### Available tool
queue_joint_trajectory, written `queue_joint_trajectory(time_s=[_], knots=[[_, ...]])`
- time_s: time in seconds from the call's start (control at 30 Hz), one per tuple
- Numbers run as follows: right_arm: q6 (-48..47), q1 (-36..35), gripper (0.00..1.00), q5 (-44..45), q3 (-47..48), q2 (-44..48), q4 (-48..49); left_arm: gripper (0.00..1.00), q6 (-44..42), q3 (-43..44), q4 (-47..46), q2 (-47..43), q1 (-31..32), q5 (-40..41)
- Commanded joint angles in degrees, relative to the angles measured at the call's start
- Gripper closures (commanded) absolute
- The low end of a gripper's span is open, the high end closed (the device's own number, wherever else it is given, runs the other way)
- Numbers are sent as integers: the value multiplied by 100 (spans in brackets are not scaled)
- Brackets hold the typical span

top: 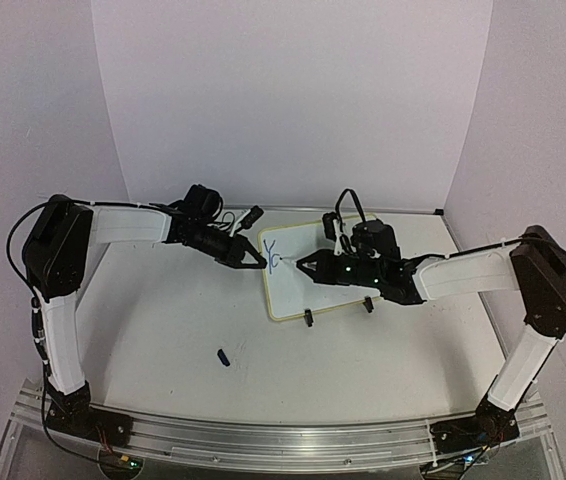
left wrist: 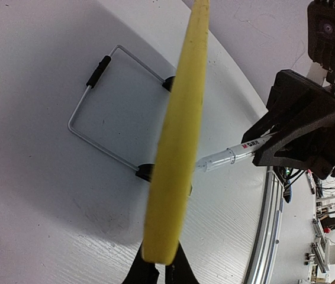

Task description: Write a sentence on the whiteboard

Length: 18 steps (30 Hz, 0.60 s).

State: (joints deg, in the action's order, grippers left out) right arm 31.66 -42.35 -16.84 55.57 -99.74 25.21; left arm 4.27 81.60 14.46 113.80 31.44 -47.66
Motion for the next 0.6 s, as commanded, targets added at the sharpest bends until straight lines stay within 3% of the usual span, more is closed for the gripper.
queue_joint_trajectory(time_s=[0.0,0.4,0.57], knots=[[0,25,100,-63,-4,-100,49,100,-153,40,18,-24,3,-23],[18,25,100,-385,42,-146,38,100,-148,32,13,-9,2,-19],[56,25,100,-236,-164,324,169,100,-153,31,13,-11,2,-20]])
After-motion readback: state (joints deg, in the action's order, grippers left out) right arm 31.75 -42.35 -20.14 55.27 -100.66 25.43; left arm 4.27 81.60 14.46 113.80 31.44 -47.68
